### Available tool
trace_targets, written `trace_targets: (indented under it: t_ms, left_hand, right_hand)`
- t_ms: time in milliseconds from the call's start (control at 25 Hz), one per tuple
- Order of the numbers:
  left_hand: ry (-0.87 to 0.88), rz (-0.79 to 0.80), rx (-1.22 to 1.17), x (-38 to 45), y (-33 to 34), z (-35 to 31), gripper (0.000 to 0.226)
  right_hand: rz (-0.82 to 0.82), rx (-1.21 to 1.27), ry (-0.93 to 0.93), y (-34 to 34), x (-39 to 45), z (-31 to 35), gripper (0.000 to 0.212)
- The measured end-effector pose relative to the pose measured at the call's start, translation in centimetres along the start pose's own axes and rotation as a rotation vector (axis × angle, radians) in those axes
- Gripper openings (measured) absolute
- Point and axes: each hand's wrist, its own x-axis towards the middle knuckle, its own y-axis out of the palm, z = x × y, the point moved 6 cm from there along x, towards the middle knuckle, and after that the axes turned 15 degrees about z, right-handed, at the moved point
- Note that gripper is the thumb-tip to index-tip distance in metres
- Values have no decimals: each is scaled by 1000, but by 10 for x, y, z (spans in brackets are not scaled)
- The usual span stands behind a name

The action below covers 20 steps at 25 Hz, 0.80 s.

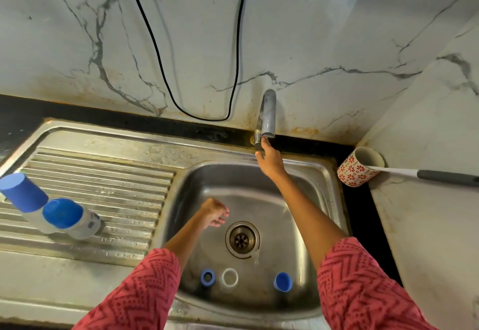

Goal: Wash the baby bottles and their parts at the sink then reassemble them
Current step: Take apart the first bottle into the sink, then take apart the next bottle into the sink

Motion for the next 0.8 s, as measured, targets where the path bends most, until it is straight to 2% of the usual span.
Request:
trace_targets:
  t_ms: [120, 240, 360, 480, 600, 680, 760, 800]
  left_hand:
    - [0, -11, 6, -5, 2, 6, 25]
    - [-16, -60, 7, -17, -2, 11, 26]
    - [49, -177, 49, -37, -20, 13, 23]
    - [275, -562, 139, -78, -55, 10, 19]
    - [487, -1012, -23, -144, -82, 24, 8]
    - [528, -1218, -178, -177, -94, 50, 9]
    - [461, -1360, -344, -202, -110, 92, 26]
    - [411, -1381, -420, -202, -115, 106, 36]
  right_hand:
    - [-40, 52, -32, 5, -2, -5, 56]
    - [-118, 215, 51, 25, -19, -19, 54]
    - [35, 236, 102, 75, -34, -18, 47]
    - [168, 225, -25, 112, -40, 25, 37]
    - [149, 258, -190, 123, -45, 101, 26]
    - [202, 259, -345, 134, -52, 161, 23]
    - [367, 172, -492, 162, -73, 227, 30]
    - [453, 110, -537, 174, -83, 248, 37]
